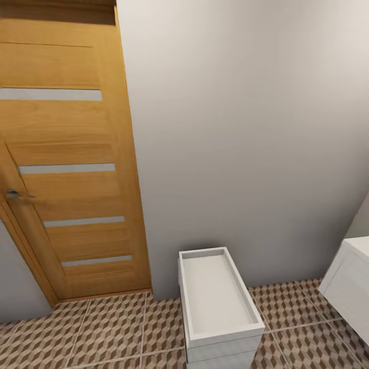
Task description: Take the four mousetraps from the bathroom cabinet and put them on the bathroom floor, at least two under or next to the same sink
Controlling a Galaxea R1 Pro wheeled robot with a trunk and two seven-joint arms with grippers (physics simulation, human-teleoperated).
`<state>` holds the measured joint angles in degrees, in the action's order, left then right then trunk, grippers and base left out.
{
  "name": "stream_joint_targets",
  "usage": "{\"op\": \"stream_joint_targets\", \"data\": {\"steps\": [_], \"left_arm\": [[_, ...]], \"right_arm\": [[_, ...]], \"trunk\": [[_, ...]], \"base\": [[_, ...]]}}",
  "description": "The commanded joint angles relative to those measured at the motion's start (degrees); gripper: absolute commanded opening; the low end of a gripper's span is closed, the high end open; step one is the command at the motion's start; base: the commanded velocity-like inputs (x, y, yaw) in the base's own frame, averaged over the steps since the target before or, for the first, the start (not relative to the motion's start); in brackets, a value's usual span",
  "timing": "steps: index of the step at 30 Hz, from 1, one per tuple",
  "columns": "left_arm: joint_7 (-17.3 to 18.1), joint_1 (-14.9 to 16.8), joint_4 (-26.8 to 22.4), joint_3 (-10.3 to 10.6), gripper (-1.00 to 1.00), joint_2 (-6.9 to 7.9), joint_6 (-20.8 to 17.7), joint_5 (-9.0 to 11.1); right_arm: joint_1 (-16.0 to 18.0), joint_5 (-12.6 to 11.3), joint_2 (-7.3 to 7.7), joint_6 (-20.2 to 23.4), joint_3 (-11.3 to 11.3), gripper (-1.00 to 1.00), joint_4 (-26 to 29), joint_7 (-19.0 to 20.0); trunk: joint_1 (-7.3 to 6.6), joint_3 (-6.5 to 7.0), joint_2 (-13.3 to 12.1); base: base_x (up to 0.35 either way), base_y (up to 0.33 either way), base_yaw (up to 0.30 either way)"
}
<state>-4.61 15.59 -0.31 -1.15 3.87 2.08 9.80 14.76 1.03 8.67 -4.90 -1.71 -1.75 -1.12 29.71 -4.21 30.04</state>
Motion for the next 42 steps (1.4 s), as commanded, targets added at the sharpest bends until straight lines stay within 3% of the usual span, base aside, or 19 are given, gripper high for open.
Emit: {"op": "stream_joint_targets", "data": {"steps": [1,14,42], "left_arm": [[-0.1,0.1,0.1,-0.1,1.00,-0.01,0.2,0.3],[-0.1,0.0,0.0,-0.1,1.00,0.03,0.2,0.1],[-0.1,0.1,-0.5,0.0,1.00,-0.01,0.2,-0.2]], "right_arm": [[0.1,0.1,-0.01,-0.4,-0.2,1.00,-0.2,-0.1],[0.1,0.2,-0.02,-0.9,-0.1,1.00,-0.2,-0.1],[0.1,0.3,-0.02,-0.7,-0.1,1.00,-0.2,-0.1]], "trunk": [[0.02,-0.11,0.1],[0.02,-0.11,0.1],[0.02,-0.11,0.1]], "base": [[0.000,0.000,0.038],[0.000,0.000,0.085],[0.000,0.000,0.269]]}}
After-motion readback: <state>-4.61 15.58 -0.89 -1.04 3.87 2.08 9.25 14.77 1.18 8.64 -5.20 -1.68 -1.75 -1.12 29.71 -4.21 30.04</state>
